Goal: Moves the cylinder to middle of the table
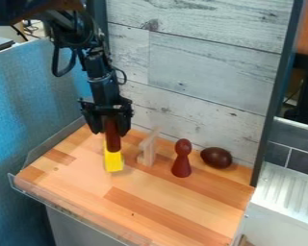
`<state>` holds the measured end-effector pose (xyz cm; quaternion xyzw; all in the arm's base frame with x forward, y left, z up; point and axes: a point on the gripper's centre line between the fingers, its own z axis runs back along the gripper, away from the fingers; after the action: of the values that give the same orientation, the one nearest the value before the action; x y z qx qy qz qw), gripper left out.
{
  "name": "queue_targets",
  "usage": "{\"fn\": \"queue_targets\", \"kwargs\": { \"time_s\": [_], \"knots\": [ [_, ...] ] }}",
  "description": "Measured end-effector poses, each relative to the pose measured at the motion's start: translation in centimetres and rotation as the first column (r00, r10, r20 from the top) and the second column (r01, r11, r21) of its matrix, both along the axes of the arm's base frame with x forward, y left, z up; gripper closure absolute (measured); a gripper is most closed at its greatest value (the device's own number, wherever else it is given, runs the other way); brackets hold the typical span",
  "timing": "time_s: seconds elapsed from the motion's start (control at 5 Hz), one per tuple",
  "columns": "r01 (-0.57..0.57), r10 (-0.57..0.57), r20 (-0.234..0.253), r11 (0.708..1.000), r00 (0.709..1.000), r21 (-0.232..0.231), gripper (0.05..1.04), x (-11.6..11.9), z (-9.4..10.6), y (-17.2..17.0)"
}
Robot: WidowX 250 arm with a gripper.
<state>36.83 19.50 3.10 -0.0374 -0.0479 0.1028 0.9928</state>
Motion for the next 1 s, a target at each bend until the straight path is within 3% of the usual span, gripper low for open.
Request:
{"fn": "queue_targets", "kwargs": {
  "time_s": [0.2, 0.4, 0.6, 0.8, 1.0],
  "knots": [
    [0.0, 0.0, 0.021, 1.0, 1.0, -0.012, 0.391, 0.2, 0.0, -0.2],
    [0.012, -0.012, 0.025, 1.0, 1.0, -0.019, 0.526, 0.1, 0.1, -0.4],
    [0.029, -0.026, 0.047, 0.997, 0.999, -0.066, 0.529, -0.3, 2.0, -1.8],
    [0.07, -0.067, 0.058, 0.996, 0.996, -0.059, 0.538, -0.6, 5.7, -3.4],
    [0.149, -0.148, 0.03, 0.988, 0.989, -0.04, 0.538, -1.0, 7.1, -5.9]
  ]
}}
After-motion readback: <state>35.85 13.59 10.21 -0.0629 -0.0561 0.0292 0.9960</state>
